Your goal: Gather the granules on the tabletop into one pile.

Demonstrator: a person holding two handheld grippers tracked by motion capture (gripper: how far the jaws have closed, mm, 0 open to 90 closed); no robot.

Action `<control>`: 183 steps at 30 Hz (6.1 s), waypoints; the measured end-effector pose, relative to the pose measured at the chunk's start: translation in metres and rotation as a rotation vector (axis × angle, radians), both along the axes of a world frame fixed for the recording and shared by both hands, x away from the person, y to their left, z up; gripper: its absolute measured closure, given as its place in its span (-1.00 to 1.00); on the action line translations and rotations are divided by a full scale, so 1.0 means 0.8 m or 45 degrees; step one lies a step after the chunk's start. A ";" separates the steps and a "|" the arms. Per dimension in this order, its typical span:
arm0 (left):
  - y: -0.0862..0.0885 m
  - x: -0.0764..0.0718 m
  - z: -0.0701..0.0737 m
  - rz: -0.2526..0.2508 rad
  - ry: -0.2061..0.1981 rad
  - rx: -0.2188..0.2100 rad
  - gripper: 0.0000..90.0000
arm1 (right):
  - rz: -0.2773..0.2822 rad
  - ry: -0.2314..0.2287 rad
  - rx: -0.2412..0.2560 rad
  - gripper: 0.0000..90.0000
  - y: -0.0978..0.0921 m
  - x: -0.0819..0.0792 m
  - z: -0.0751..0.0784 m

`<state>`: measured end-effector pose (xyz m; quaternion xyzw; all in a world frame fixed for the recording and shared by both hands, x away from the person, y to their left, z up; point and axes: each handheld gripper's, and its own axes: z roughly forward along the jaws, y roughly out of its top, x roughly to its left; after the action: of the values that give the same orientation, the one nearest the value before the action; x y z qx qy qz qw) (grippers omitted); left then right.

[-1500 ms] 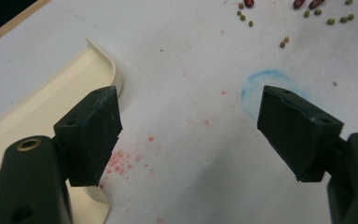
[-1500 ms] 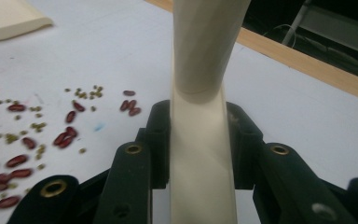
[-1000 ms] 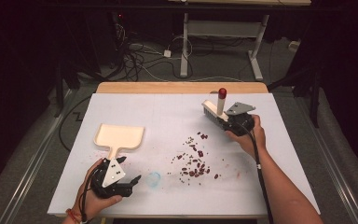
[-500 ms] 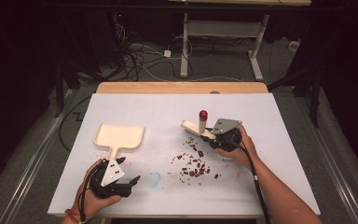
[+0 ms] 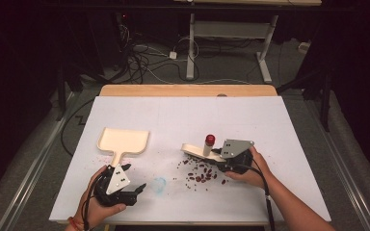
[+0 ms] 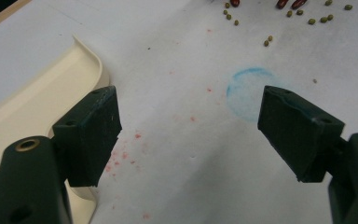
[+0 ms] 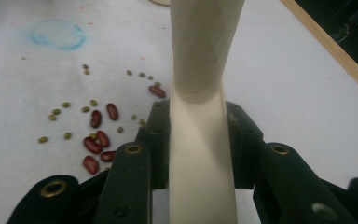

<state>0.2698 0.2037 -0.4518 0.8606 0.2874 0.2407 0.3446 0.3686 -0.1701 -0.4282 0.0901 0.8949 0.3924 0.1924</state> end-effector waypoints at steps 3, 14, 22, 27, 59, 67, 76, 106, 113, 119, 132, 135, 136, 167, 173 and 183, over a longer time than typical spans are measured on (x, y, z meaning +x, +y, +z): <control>0.000 -0.002 0.001 0.002 -0.003 0.003 -0.56 | -0.016 -0.020 0.005 0.50 -0.005 -0.004 0.002; 0.005 -0.004 0.002 0.035 -0.010 -0.006 -0.59 | -0.144 -0.023 0.197 0.50 -0.034 -0.011 0.047; 0.014 -0.008 0.008 0.045 -0.043 -0.034 -0.61 | -0.041 0.168 0.248 0.50 -0.012 -0.069 0.072; 0.024 -0.010 0.014 0.060 -0.069 -0.079 -0.67 | 0.058 0.303 0.215 0.50 0.013 -0.091 0.058; 0.011 -0.012 0.008 -0.012 -0.062 -0.009 -0.67 | -0.145 0.325 0.076 0.50 0.029 -0.048 0.020; 0.008 -0.012 0.006 -0.015 -0.053 0.003 -0.67 | -0.185 0.297 0.157 0.50 0.004 -0.050 0.041; 0.006 -0.013 0.005 -0.022 -0.054 0.030 -0.67 | -0.454 0.197 0.183 0.50 -0.057 -0.059 0.065; 0.000 -0.011 0.002 0.006 -0.038 0.050 -0.64 | -0.701 0.169 0.118 0.50 0.010 -0.056 0.020; 0.000 -0.011 0.002 0.006 -0.036 0.048 -0.64 | -0.703 0.148 0.193 0.50 -0.016 -0.059 0.039; -0.001 -0.011 0.002 -0.006 -0.028 0.061 -0.63 | -0.620 0.143 0.148 0.50 -0.065 -0.082 0.050; -0.004 -0.010 0.003 -0.009 -0.032 0.072 -0.64 | -0.482 0.269 0.100 0.50 -0.126 -0.145 0.027; -0.004 -0.008 0.003 -0.009 -0.030 0.067 -0.64 | -0.444 0.296 0.106 0.50 -0.109 -0.139 0.021; -0.003 -0.008 0.003 -0.009 -0.028 0.064 -0.64 | -0.426 0.301 0.103 0.50 -0.101 -0.136 0.021; 0.009 -0.008 0.007 0.029 -0.034 0.033 -0.63 | -0.088 0.326 0.211 0.50 -0.021 -0.108 0.030; 0.012 -0.008 0.008 0.031 -0.035 0.034 -0.63 | -0.036 0.392 0.191 0.50 0.003 -0.079 0.009; 0.011 -0.009 0.006 0.024 -0.027 0.034 -0.64 | -0.067 0.353 0.186 0.50 0.014 -0.046 0.006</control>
<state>0.2624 0.2122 -0.4468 0.8599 0.2884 0.2570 0.3337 0.3315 -0.1593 -0.4238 0.1805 0.8793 0.4351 0.0700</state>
